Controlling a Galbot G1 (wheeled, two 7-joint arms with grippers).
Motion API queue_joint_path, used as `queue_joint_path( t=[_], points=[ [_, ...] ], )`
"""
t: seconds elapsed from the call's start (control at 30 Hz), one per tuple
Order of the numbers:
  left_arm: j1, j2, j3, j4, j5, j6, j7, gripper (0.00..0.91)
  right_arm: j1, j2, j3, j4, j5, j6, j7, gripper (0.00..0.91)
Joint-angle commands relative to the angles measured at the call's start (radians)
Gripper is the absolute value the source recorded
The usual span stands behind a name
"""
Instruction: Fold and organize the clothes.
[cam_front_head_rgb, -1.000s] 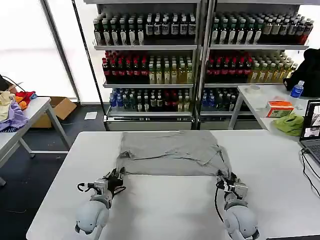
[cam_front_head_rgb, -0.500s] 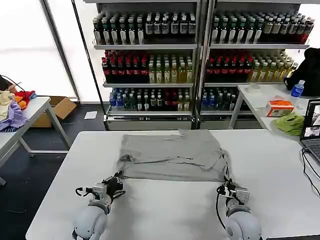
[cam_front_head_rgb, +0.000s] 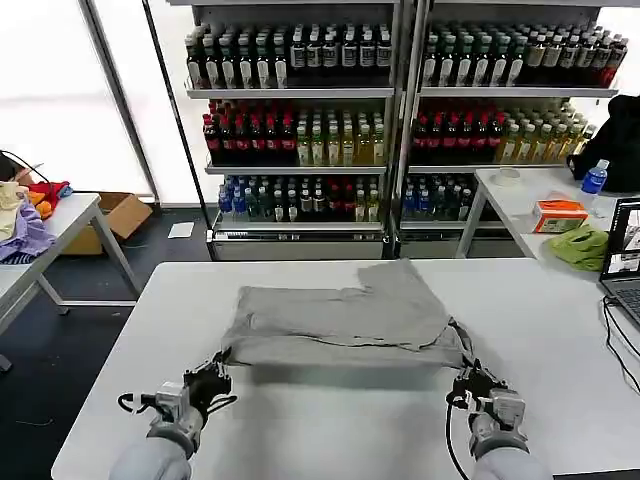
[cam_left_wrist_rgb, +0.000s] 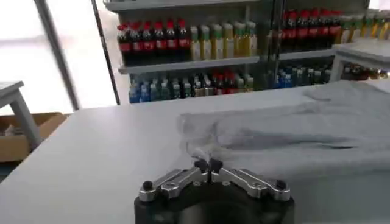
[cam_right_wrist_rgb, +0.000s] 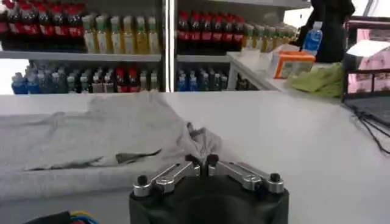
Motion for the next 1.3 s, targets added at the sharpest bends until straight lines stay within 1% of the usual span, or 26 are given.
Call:
queue_joint_path(
  t=[0.03,0.13,0.17,0.33,0.37,0.4,0.43,0.47,0.5,0.7,0.73,0.77,0.83,0.9,0.93,0.97,1.03,1.07,1.1,1.13,1.17,1.23,1.27,1.3],
  points=[
    [0.41,0.05,-0.026,-0.253,-0.009,-0.015,-0.055,0.0,-0.213,-0.05,0.028,0.076,0.013,0.016,0.032,0.0],
    [0.467,0.043,-0.028,-0.28,0.004,-0.018,-0.056,0.0,-0.258,-0.068,0.04,0.08,0.02,0.019,0.036,0.0],
    [0.489,0.045,-0.025,-0.284,0.014,-0.018,-0.057,0.01,-0.27,-0.072,0.037,0.079,0.019,0.016,0.043,0.0],
    [0.561,0.05,0.01,-0.286,0.086,-0.033,-0.049,0.0,-0.318,-0.093,0.018,0.092,0.007,0.016,0.055,0.01],
    [0.567,0.048,0.013,-0.283,0.094,-0.036,-0.047,0.0,-0.32,-0.091,0.016,0.091,0.001,0.017,0.054,0.242],
    [0.565,0.042,0.013,-0.279,0.101,-0.041,-0.046,0.0,-0.321,-0.089,0.015,0.089,-0.003,0.018,0.054,0.675],
    [0.56,0.036,0.012,-0.276,0.111,-0.044,-0.046,0.0,-0.319,-0.083,0.012,0.085,-0.004,0.018,0.055,0.867],
    [0.556,0.029,0.01,-0.266,0.117,-0.05,-0.049,0.322,-0.317,-0.079,0.011,0.082,-0.005,0.017,0.055,0.907],
    [0.553,0.024,0.01,-0.265,0.121,-0.052,-0.05,0.907,-0.317,-0.077,0.009,0.081,-0.005,0.017,0.055,0.907],
    [0.556,-0.017,0.033,-0.278,0.126,-0.051,-0.045,0.907,-0.326,-0.06,0.02,0.097,-0.026,0.022,0.058,0.907],
    [0.555,-0.025,0.033,-0.281,0.127,-0.057,-0.041,0.907,-0.334,-0.057,0.023,0.103,-0.049,0.037,0.056,0.907],
    [0.549,-0.035,0.031,-0.289,0.151,-0.07,-0.037,0.907,-0.346,-0.051,0.037,0.124,-0.069,0.078,0.045,0.907],
    [0.527,-0.046,0.018,-0.301,0.175,-0.105,-0.018,0.907,-0.347,-0.032,0.077,0.178,-0.052,0.092,0.038,0.907],
    [0.474,-0.049,-0.009,-0.331,0.136,-0.129,-0.001,0.907,-0.3,-0.01,0.125,0.22,-0.065,0.134,0.025,0.907],
    [0.457,-0.05,-0.021,-0.328,0.136,-0.148,-0.003,0.907,-0.28,-0.002,0.136,0.223,-0.079,0.151,0.005,0.907],
    [0.414,-0.057,-0.047,-0.305,0.154,-0.227,-0.011,0.907,-0.237,0.014,0.154,0.225,-0.087,0.185,-0.016,0.907],
    [0.331,-0.069,-0.072,-0.278,0.16,-0.265,-0.015,0.907,-0.154,0.046,0.184,0.198,-0.098,0.226,-0.036,0.907],
    [0.285,-0.075,-0.091,-0.271,0.105,-0.265,-0.008,0.907,-0.111,0.067,0.197,0.18,-0.099,0.244,-0.048,0.907],
    [0.242,-0.078,-0.096,-0.266,0.068,-0.256,0.003,0.907,-0.086,0.068,0.201,0.171,-0.082,0.245,-0.054,0.907],
    [0.209,-0.075,-0.101,-0.258,0.044,-0.24,0.013,0.907,-0.055,0.063,0.205,0.147,-0.048,0.244,-0.072,0.907],
    [0.149,-0.066,-0.107,-0.24,0.008,-0.226,0.05,0.907,0.015,0.049,0.201,0.117,-0.027,0.233,-0.105,0.907],
    [0.093,-0.057,-0.109,-0.227,-0.018,-0.199,0.093,0.907,0.094,0.022,0.209,0.076,0.01,0.213,-0.182,0.907],
    [0.036,-0.042,-0.101,-0.207,-0.055,-0.18,0.117,0.907,0.152,-0.013,0.204,0.035,0.055,0.194,-0.202,0.907],
    [-0.007,-0.032,-0.095,-0.174,-0.074,-0.162,0.138,0.907,0.213,-0.027,0.194,0.01,0.068,0.162,-0.219,0.907]
  ],
)
